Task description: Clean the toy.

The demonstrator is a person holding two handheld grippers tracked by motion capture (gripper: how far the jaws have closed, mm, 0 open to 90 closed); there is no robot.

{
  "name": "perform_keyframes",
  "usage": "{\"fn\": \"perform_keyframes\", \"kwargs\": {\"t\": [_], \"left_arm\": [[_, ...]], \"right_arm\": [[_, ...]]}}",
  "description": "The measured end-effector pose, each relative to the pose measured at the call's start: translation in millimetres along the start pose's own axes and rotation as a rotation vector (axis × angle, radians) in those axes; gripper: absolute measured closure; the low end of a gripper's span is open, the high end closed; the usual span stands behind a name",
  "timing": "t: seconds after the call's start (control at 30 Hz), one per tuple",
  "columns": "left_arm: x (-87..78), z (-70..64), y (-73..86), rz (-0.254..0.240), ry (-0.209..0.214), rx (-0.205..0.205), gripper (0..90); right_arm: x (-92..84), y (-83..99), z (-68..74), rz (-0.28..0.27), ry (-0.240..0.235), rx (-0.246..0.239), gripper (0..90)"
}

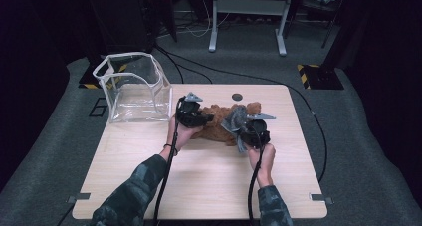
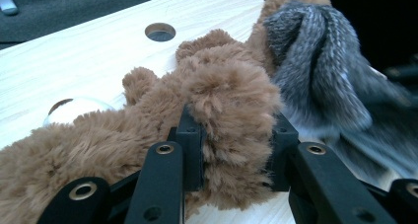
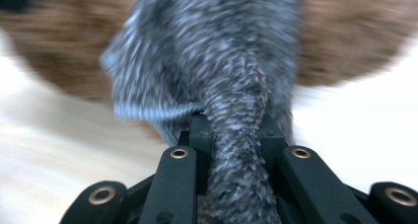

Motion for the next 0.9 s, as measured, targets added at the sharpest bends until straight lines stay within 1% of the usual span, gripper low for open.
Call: {"fn": "perform_keyframes", "kwargs": {"t": [0.03,0.07,0.1,0.13,0.17,0.2,0.23,0.27,0.33,0.4,0.43,0.47,0.5,0.53,0.57,0.6,0.63,0.67,0.7,0.73,0.77,0.8,0.83,0.87,0.9], "left_arm": [[0.9,-0.8,-0.1,0.000,0.002,-0.005,67.9],[0.7,-0.7,0.3,0.009,0.002,0.001,67.9],[1.4,-1.4,0.0,0.009,0.004,-0.004,67.9],[1.4,-1.4,0.0,0.009,0.004,-0.004,67.8],[2.1,-1.7,-0.3,0.004,0.003,-0.010,67.8],[2.0,-1.9,-0.2,0.007,0.006,-0.011,67.9],[1.6,-1.8,0.0,0.011,0.004,-0.008,67.8],[1.3,-1.7,0.0,0.010,0.002,-0.008,67.8],[0.5,-1.2,0.4,0.014,0.008,-0.007,67.9],[0.9,-1.0,0.2,0.007,0.017,-0.018,68.0],[1.2,-1.1,0.5,0.008,0.024,-0.023,68.1],[1.6,-1.3,0.5,0.006,0.023,-0.025,68.1],[2.4,-2.1,0.2,0.004,0.025,-0.028,68.1],[2.7,-2.5,0.1,0.009,0.022,-0.023,68.1],[4.3,-3.9,-0.7,0.010,0.019,-0.019,68.1],[4.3,-3.9,-0.7,0.010,0.019,-0.019,68.1],[5.4,-5.3,-1.3,0.008,0.019,-0.021,68.1],[5.4,-5.3,-1.3,0.008,0.019,-0.021,68.1],[5.7,-6.0,-1.2,0.011,0.021,-0.021,68.1],[5.8,-6.3,-1.1,0.012,0.020,-0.022,68.1],[5.9,-6.2,-1.2,0.010,0.020,-0.024,68.1],[5.9,-6.2,-1.2,0.010,0.020,-0.024,68.1],[5.9,-6.0,-1.1,0.010,0.021,-0.024,68.1],[5.5,-5.7,-0.7,0.012,0.021,-0.023,68.1],[5.7,-5.5,-0.5,0.011,0.022,-0.022,68.2]], "right_arm": [[-2.6,0.5,18.1,-0.007,-0.051,-0.029,76.0],[-2.6,0.5,18.1,-0.007,-0.051,-0.029,76.0],[-0.6,3.7,39.6,0.009,-0.106,-0.066,76.0],[-0.6,3.7,39.6,0.009,-0.106,-0.066,76.0],[2.5,5.9,48.6,0.024,-0.125,-0.074,76.0],[9.1,8.9,54.9,0.041,-0.128,-0.096,76.0],[14.7,11.3,55.5,0.057,-0.116,-0.108,76.1],[19.9,12.1,53.8,0.063,-0.101,-0.095,76.1],[24.2,14.1,40.9,0.069,-0.084,-0.065,76.2],[22.2,16.6,22.0,0.075,-0.021,-0.043,76.2],[21.3,17.6,14.4,0.075,-0.001,-0.036,76.2],[19.2,20.3,1.9,0.080,0.034,-0.017,76.2],[18.1,22.1,-3.9,0.081,0.042,-0.006,76.1],[16.3,24.5,-8.1,0.082,0.040,0.012,76.1],[12.3,26.9,-4.7,0.067,0.009,0.008,76.1],[12.3,26.9,-4.7,0.067,0.009,0.008,76.1],[10.1,26.1,12.4,0.050,-0.049,-0.008,76.1],[10.1,26.1,12.4,0.050,-0.049,-0.008,76.1],[10.6,25.7,35.5,0.051,-0.115,-0.048,76.0],[10.6,25.7,35.5,0.051,-0.115,-0.048,76.0],[16.3,25.6,60.4,0.063,-0.179,-0.085,76.0],[16.3,25.6,60.4,0.063,-0.179,-0.085,76.0],[20.5,26.2,71.9,0.075,-0.208,-0.086,76.0],[26.2,25.9,79.6,0.074,-0.213,-0.103,75.9],[37.9,24.9,88.0,0.086,-0.211,-0.105,75.8]]}}
Point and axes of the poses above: each handheld gripper's, and its own axes: x roughly forward along the jaws, y roughly out of its underside, z roughly to its left, the point moved 8 cm from there along x, roughly forward along the jaws, and after that the axes turned 6 degrees about y, right-handed, at the moved point
